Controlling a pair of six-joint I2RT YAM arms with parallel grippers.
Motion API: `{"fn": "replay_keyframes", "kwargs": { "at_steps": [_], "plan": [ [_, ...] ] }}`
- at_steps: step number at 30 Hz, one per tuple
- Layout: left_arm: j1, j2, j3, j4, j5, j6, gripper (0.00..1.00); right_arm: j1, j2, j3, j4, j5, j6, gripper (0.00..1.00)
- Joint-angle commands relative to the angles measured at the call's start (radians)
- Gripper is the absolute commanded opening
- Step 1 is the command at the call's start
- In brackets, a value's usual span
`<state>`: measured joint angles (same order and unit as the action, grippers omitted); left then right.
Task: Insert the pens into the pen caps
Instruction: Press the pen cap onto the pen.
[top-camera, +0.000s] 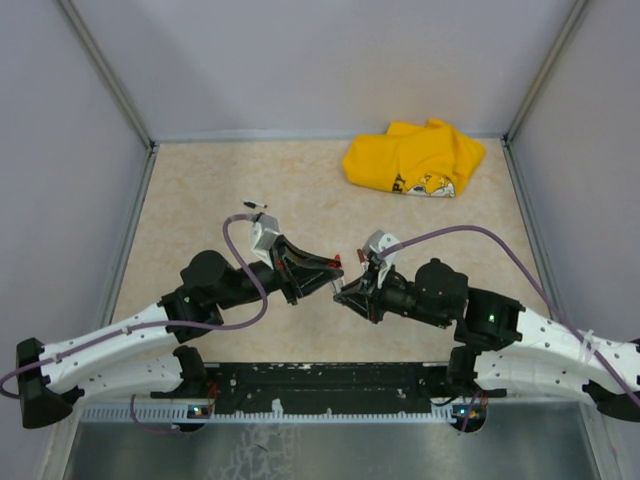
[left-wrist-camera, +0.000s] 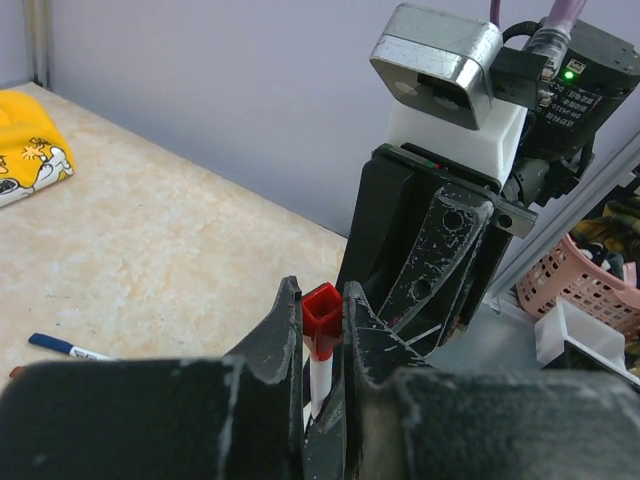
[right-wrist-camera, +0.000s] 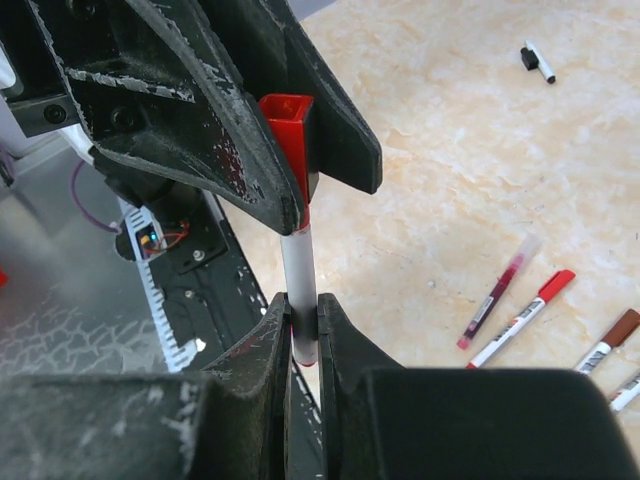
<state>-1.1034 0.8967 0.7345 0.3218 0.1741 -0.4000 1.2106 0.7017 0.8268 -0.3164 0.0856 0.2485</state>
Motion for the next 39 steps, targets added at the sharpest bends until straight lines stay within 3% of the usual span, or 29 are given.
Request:
{"fn": "replay_keyframes", "kwargs": {
  "at_steps": [1, 9, 16, 39],
  "plan": [
    [-0.023, 0.036, -0.076, -0.242, 0.148, -0.022, 0.0, -0.018, -0.015, 0.167, 0.46, 0.192, -0.069, 0.0],
    [-0.022, 0.05, -0.078, -0.254, 0.144, -0.017, 0.0, -0.018, -0.012, 0.193, 0.571, 0.192, -0.15, 0.0],
    [-0.023, 0.072, -0.089, -0.282, 0.142, 0.01, 0.0, -0.019, 0.011, 0.29, 0.527, 0.204, -0.192, 0.0],
    [-0.023, 0.174, -0.18, -0.272, 0.2, 0.03, 0.0, -0.018, 0.028, 0.351, 0.528, 0.231, -0.246, 0.0]
  ]
}}
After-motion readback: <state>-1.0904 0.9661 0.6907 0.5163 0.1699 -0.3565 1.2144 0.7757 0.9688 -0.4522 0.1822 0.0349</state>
